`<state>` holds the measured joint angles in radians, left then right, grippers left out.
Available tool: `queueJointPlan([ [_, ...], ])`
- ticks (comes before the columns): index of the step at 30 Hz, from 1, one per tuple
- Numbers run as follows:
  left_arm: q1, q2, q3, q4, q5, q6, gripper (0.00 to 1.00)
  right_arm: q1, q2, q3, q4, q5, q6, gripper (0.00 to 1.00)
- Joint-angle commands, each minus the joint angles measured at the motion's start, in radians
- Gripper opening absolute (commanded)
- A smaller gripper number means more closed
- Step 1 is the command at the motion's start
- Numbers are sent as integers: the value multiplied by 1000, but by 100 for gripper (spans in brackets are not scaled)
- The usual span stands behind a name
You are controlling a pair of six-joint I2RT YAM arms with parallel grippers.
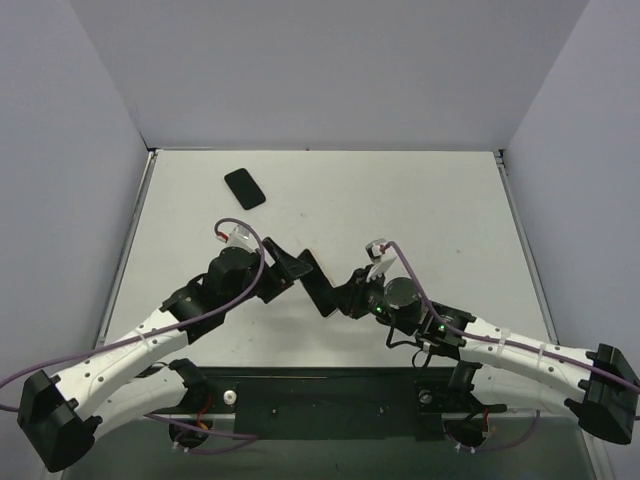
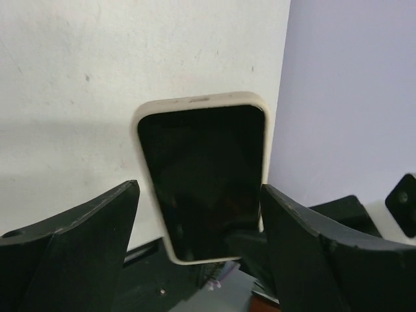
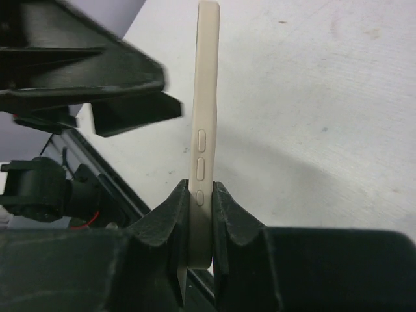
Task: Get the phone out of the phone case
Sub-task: Pick up the phone at the center of the board.
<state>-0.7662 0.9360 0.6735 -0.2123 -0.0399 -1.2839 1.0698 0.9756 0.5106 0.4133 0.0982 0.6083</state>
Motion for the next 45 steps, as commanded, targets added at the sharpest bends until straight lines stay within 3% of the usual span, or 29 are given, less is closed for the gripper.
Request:
queueJointPlan([
  [1, 19, -89, 50, -5, -120, 222, 86, -103, -115, -17, -106, -38, 94, 0],
  [7, 28, -146, 81, -30, -131, 353, 88, -140, -186, -18, -181, -90, 130, 0],
  [8, 36, -154, 81, 23, -64, 430, 88, -152, -189, -9, -229, -91, 114, 0],
  [11, 44, -131, 139, 125, 188, 633, 87, -243, -154, 76, -355, -327, 44, 0],
  [12, 45, -93, 161, 113, 304, 718, 87, -293, -122, 106, -484, -378, 16, 0],
  [14, 44, -19, 247, 30, 458, 832, 88, -338, -91, 181, -583, -487, -39, 0],
  [17, 38, 58, 331, -97, 550, 965, 88, -343, -75, 241, -637, -710, -138, 0],
  [20, 38, 61, 310, -55, 621, 1032, 89, -343, -66, 276, -653, -868, -188, 0],
  [23, 38, 114, 304, -13, 717, 1077, 89, -341, -43, 316, -668, -916, -234, 0],
  [31, 41, 276, 400, -243, 965, 1317, 89, -355, 78, 459, -789, -1015, -403, 0],
  [35, 38, 313, 402, -254, 1080, 1322, 88, -369, 146, 499, -824, -1060, -456, 0],
  [43, 48, 365, 431, -335, 1160, 1394, 72, -381, 268, 641, -907, -1123, -547, 0],
  [45, 61, 388, 445, -358, 1175, 1413, 72, -381, 299, 690, -959, -1128, -596, 0],
])
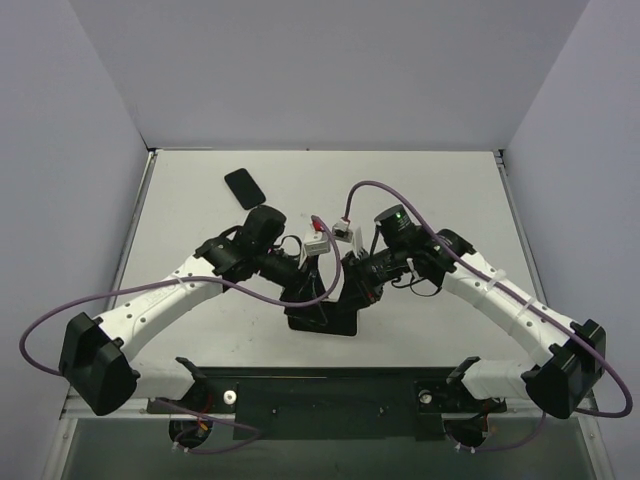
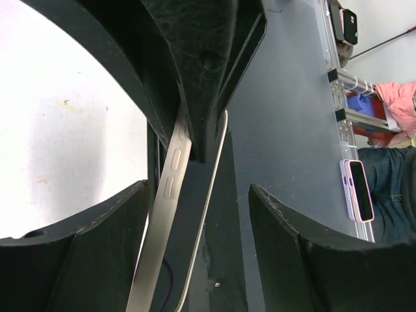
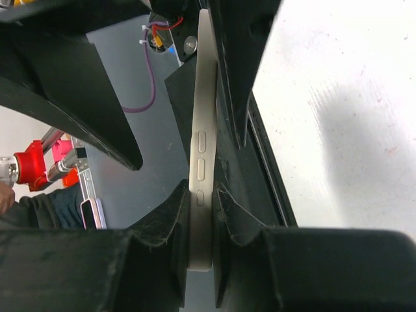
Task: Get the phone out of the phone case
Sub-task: Pick up the phone at the center of the board.
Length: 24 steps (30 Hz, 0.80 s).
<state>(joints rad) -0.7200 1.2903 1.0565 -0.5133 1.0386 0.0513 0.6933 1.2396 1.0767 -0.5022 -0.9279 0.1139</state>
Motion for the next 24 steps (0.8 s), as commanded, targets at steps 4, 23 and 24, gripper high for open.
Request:
queueJointPlan([
  [4, 40, 84, 83, -56, 158, 81, 69, -5, 105, 204, -148, -112, -190, 0],
  [23, 327, 58, 11, 773, -518, -814, 0, -445, 169, 108, 626, 37, 626, 88],
  [24, 346, 81, 26, 804, -567, -884, 0, -474, 158, 79, 743, 35, 753, 89],
])
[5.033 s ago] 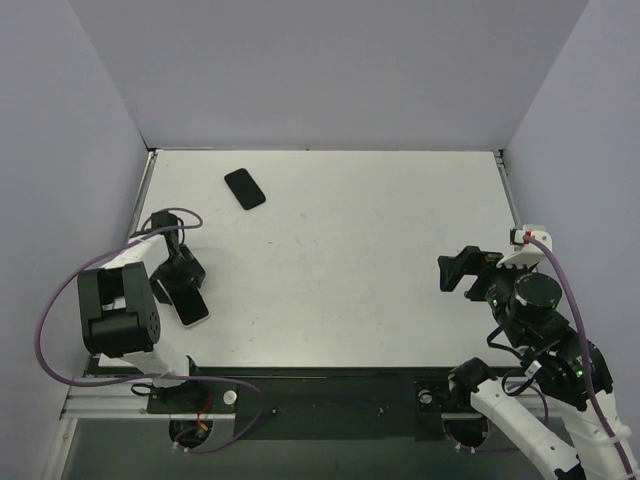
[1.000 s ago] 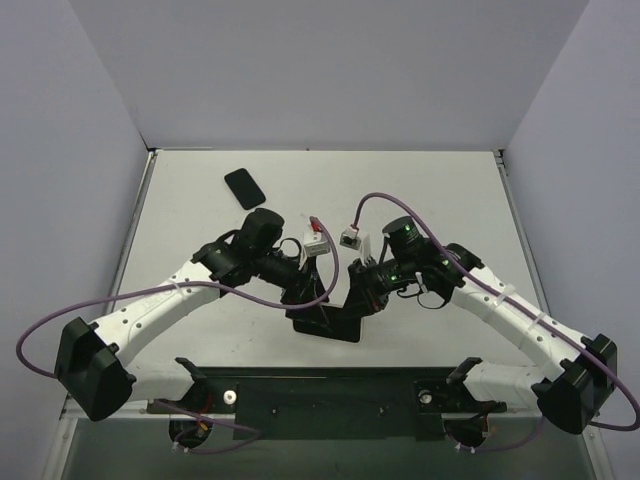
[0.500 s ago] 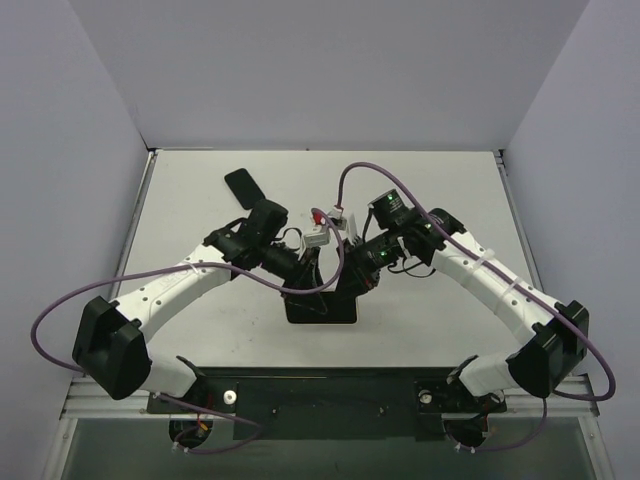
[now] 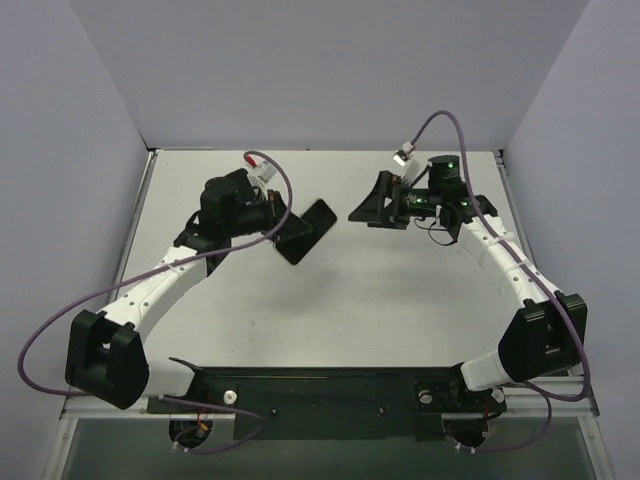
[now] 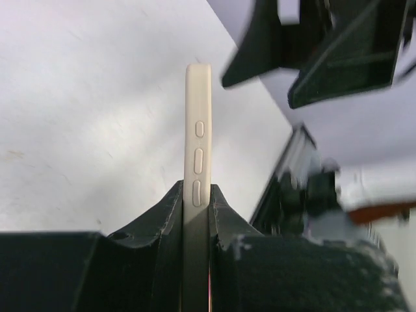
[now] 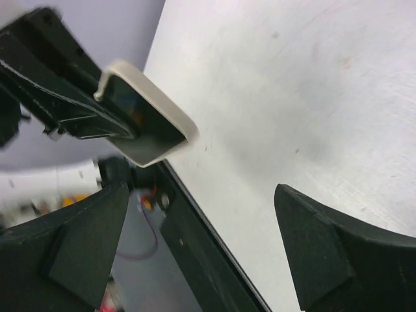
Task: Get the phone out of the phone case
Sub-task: Pick up the phone at the center of the board, then remove the phone case from the phone.
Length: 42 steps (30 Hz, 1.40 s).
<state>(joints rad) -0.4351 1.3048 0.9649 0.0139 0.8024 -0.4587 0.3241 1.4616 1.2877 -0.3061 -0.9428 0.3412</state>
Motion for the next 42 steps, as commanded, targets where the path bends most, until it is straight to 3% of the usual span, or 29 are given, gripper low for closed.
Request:
queueJointPlan([
  [1, 70, 130, 150, 317, -331, -484, 0, -109, -75, -183, 703, 70, 580, 88],
  [7, 56, 421, 322, 662, -379, -931, 0, -83, -30, -143, 696, 165, 604, 85],
  [12, 16, 580, 394, 871, -469, -1164, 0, -79, 64, -191, 1135, 185, 939, 61],
  [16, -13, 652, 411, 975, -528, -1288, 0, -69, 150, -168, 1256, 184, 1050, 60],
  [21, -34, 672, 426, 989, -566, -1315, 0, -62, 171, -169, 1185, 191, 995, 56],
  [32, -34, 614, 393, 877, -600, -1220, 0, -59, 46, -228, 783, 283, 729, 61],
  [35, -36, 623, 408, 865, -601, -1212, 0, -60, 98, -254, 988, 228, 856, 61],
  [39, -42, 634, 432, 873, -597, -1233, 0, -65, 146, -249, 1127, 188, 950, 59],
  [42, -45, 634, 433, 896, -592, -1261, 0, -68, 189, -222, 1200, 164, 1001, 49],
])
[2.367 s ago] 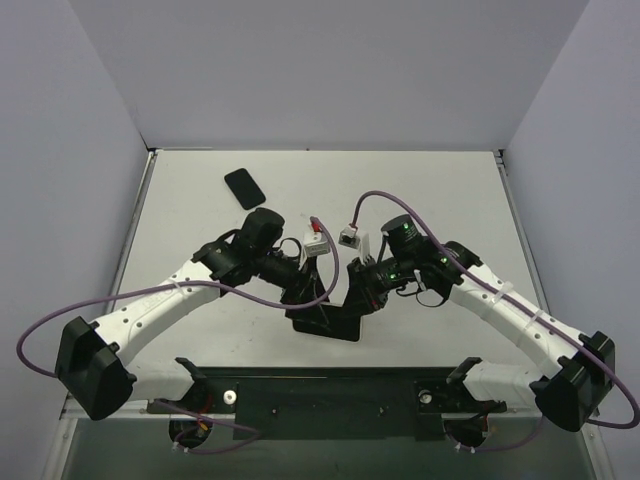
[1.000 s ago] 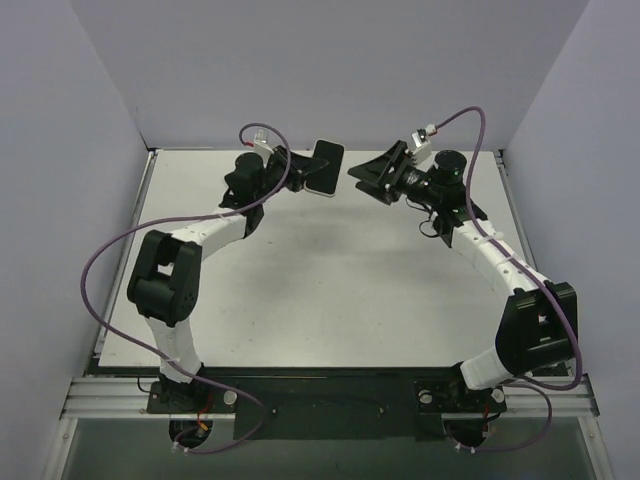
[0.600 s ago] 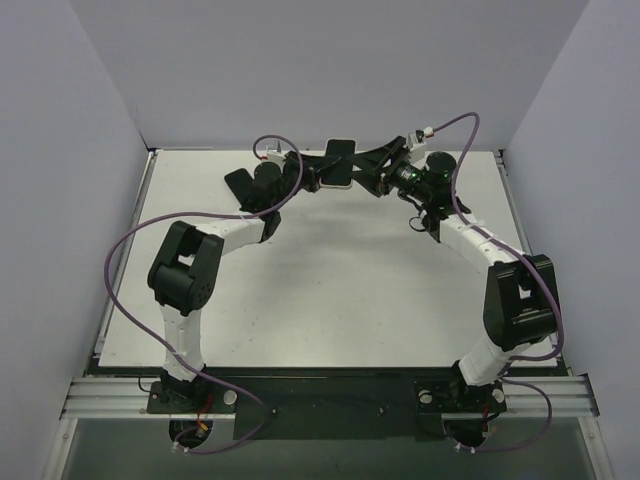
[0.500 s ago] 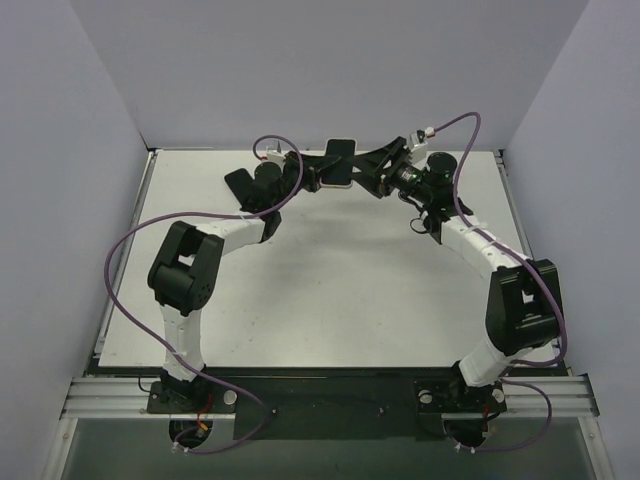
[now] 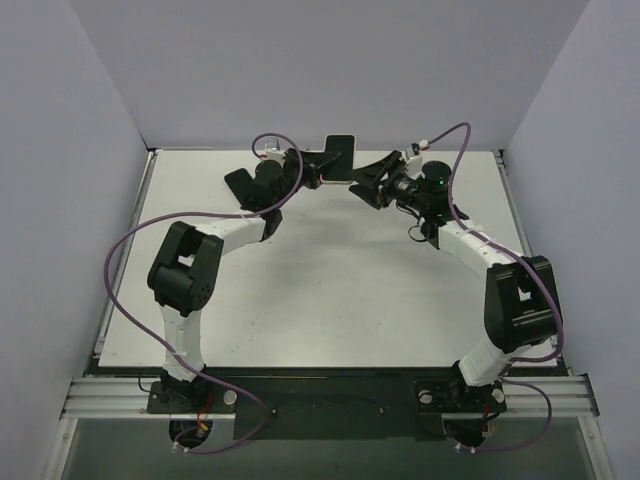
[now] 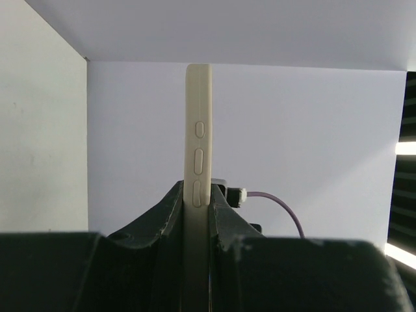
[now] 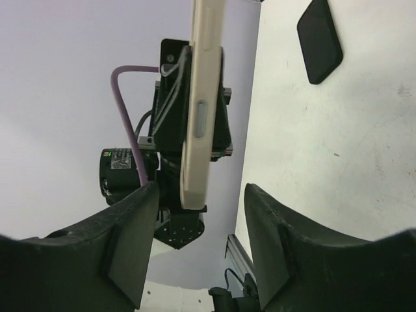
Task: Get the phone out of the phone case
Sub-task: Remove the phone case from the phone.
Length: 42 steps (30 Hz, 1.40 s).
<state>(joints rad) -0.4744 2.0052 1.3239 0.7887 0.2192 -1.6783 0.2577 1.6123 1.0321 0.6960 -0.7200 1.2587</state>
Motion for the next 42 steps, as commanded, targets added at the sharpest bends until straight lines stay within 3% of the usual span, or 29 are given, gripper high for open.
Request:
queueJointPlan([
  [1, -6, -69, 71, 126, -7, -60, 0, -3, 61, 40, 238, -70, 94, 46],
  [5, -4, -82, 63, 141, 9, -103, 0, 2, 113, 68, 391, -108, 180, 31],
  [8, -3, -95, 61, 135, 32, -129, 0, 9, 135, 77, 500, -142, 246, 8],
  [10, 2, -103, 63, 124, 55, -162, 0, 20, 141, 74, 629, -180, 283, 0],
  [16, 26, -103, 90, 124, 187, -286, 0, 77, 162, 75, 880, -295, 289, 0],
  [18, 30, -103, 97, 127, 242, -349, 0, 98, 163, 71, 893, -302, 236, 0],
  [21, 36, -112, 97, 138, 301, -412, 0, 135, 143, 79, 725, -314, -15, 0],
  [24, 46, -137, 89, 132, 339, -443, 0, 161, 80, 112, 301, -290, -305, 0],
  [25, 51, -143, 86, 135, 348, -448, 0, 173, 64, 127, 178, -276, -484, 0],
  [26, 54, -152, 81, 132, 353, -454, 0, 178, 42, 159, -28, -259, -563, 0],
  [27, 60, -157, 78, 129, 359, -458, 0, 189, 32, 173, -97, -245, -697, 0],
  [29, 65, -158, 81, 126, 376, -463, 0, 199, 23, 212, -243, -242, -810, 0],
  [34, 82, -94, 144, 181, 439, -518, 0, 218, 34, 295, -349, -318, -838, 0],
  [39, 103, -95, 141, 150, 460, -497, 0, 236, 20, 309, -325, -352, -788, 0],
  [42, 120, -76, 159, 136, 497, -511, 0, 247, 17, 351, -456, -369, -902, 0],
])
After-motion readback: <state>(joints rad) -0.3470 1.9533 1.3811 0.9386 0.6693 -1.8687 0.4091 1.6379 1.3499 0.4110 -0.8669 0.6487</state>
